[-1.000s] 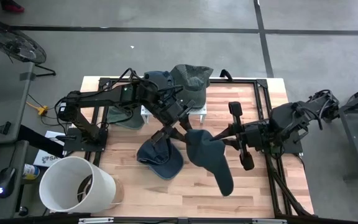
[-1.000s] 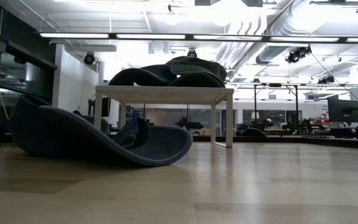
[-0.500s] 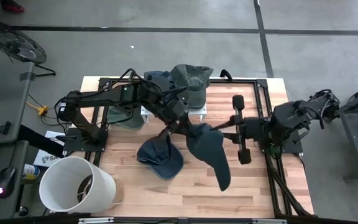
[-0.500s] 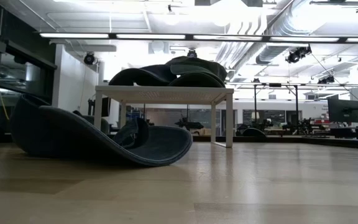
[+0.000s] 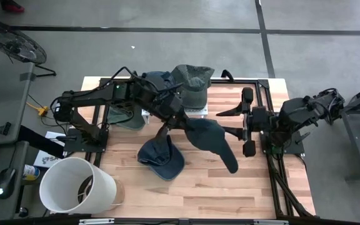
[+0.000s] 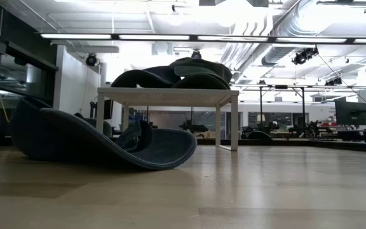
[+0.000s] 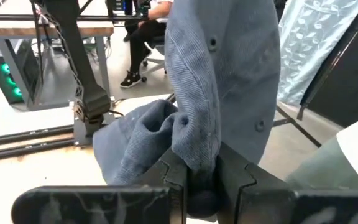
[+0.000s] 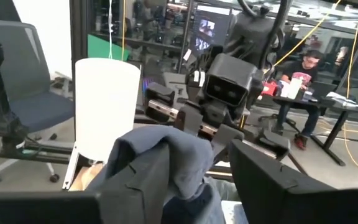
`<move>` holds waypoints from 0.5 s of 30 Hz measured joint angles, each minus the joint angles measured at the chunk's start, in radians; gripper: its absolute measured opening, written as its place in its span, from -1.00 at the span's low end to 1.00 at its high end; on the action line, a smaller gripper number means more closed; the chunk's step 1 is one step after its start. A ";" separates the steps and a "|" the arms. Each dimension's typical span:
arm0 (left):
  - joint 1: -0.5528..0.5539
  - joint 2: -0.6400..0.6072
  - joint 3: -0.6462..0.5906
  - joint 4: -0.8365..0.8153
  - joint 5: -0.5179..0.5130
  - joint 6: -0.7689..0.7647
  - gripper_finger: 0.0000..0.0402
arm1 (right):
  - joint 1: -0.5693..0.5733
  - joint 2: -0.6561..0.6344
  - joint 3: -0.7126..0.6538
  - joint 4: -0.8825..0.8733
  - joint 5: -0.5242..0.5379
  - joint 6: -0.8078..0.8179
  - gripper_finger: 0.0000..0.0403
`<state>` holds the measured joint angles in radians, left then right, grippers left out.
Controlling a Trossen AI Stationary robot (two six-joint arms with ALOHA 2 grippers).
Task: Pick & Place hat
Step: Stack the right blue cap on top of the other blue cap on the shelf
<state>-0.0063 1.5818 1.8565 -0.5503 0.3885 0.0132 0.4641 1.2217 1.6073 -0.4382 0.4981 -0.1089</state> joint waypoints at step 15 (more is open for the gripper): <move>-0.001 -0.009 0.185 -0.255 -0.159 -0.029 -0.82 | 0.000 -0.032 0.000 -0.064 0.099 0.023 -0.10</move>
<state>-0.0071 1.5726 2.0410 -0.8051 0.2290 -0.0154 0.4644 1.1894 1.6077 -0.5018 0.5973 -0.0860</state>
